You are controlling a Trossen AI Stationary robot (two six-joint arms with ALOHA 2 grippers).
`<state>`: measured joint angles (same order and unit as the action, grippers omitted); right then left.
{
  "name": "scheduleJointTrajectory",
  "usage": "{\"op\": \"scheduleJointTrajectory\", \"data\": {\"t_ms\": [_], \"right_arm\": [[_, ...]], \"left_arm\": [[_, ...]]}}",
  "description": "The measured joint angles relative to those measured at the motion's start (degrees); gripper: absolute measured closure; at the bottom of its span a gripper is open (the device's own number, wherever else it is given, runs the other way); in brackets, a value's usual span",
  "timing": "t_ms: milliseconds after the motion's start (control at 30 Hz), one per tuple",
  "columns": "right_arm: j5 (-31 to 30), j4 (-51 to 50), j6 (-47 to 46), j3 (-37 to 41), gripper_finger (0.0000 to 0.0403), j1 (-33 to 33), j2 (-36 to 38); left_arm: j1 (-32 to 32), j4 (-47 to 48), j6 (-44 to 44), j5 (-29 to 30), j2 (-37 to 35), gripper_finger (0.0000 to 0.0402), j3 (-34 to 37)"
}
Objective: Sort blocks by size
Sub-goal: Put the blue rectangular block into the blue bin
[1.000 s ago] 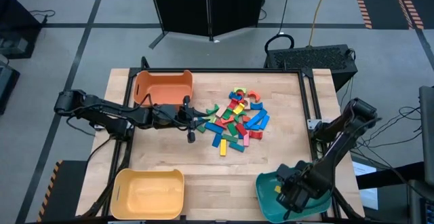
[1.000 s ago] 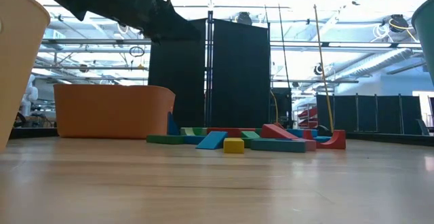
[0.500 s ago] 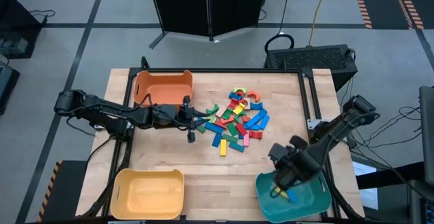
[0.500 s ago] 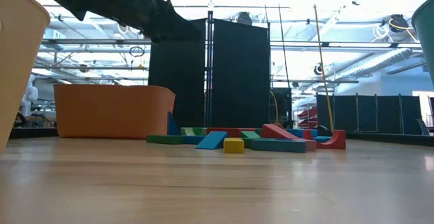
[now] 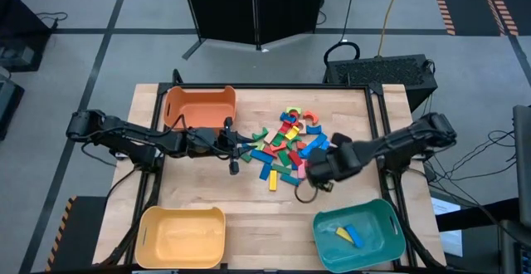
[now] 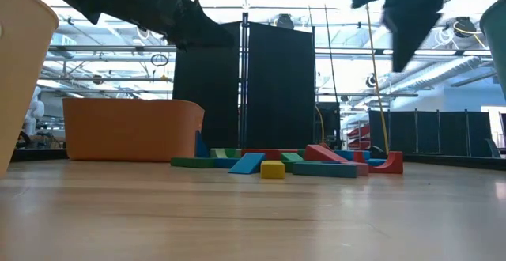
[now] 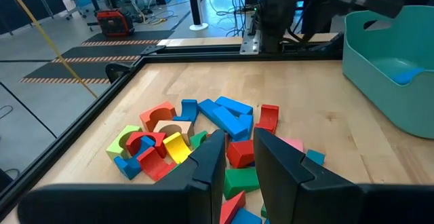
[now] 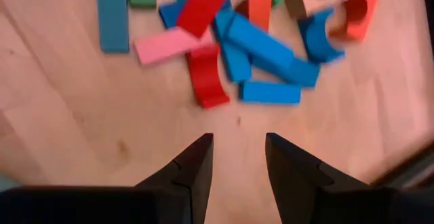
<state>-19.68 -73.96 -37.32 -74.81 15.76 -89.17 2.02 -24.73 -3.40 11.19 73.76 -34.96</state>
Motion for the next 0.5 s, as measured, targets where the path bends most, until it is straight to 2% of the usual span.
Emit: {"op": "scheduleJointTrajectory", "data": {"t_ms": [267,500], "right_arm": [[0.48,9.56,19.11,0.0,0.0282,-9.08,-2.07],[0.48,10.91,27.83,0.0,0.0282,-14.55,-8.59]], "left_arm": [[0.0,0.2,0.0,-0.01,0.0,0.0321,0.0],[0.0,0.37,0.0,-0.01,0.0,0.0321,0.0]]}}
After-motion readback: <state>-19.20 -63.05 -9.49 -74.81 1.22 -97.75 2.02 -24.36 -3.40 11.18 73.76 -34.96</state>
